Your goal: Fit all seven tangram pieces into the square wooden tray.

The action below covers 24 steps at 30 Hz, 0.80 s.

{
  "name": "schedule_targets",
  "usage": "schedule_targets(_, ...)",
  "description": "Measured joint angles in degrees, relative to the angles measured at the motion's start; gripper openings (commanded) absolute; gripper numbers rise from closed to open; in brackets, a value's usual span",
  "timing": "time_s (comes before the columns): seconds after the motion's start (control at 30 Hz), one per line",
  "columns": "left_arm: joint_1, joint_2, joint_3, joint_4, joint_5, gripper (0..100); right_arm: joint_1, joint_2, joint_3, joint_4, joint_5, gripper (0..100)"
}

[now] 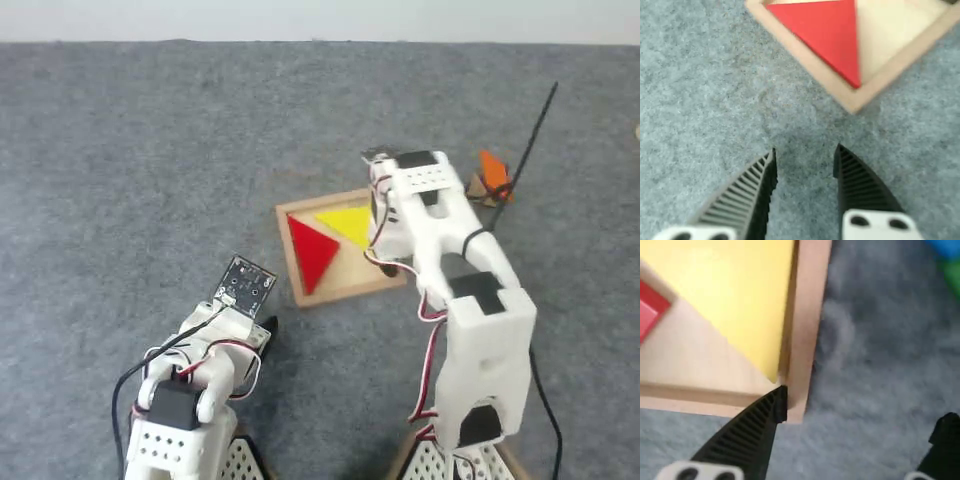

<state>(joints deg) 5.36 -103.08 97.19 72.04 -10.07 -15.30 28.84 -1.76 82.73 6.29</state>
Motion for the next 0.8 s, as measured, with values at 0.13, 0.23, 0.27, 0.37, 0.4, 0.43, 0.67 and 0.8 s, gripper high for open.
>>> schedule_targets(0.13,0.00,0.00,0.00,0.00,0.00,18,1.23,-4.66,6.42,0.26,1.58,44.2)
schedule_targets(0.23,0.00,0.00,0.00,0.00,0.00,18,1.58,-9.67,13.10,-0.53,2.46,44.2)
schedule_targets(0.27,0.00,0.00,0.00,0.00,0.00,18,1.58,-11.52,15.21,-1.32,2.64,44.2)
schedule_targets(0.37,0.00,0.00,0.00,0.00,0.00,18,1.67,-17.41,19.87,-3.43,2.73,44.2)
schedule_targets(0.4,0.00,0.00,0.00,0.00,0.00,18,1.85,-19.52,21.01,-4.22,2.81,44.2)
schedule_targets(0.43,0.00,0.00,0.00,0.00,0.00,18,1.85,-21.71,21.89,-5.19,2.81,44.2)
schedule_targets(0.67,0.00,0.00,0.00,0.00,0.00,18,1.67,-31.47,32.35,-20.48,5.98,44.2)
schedule_targets(0.8,0.00,0.00,0.00,0.00,0.00,18,0.09,-30.51,34.55,-30.42,10.90,44.2)
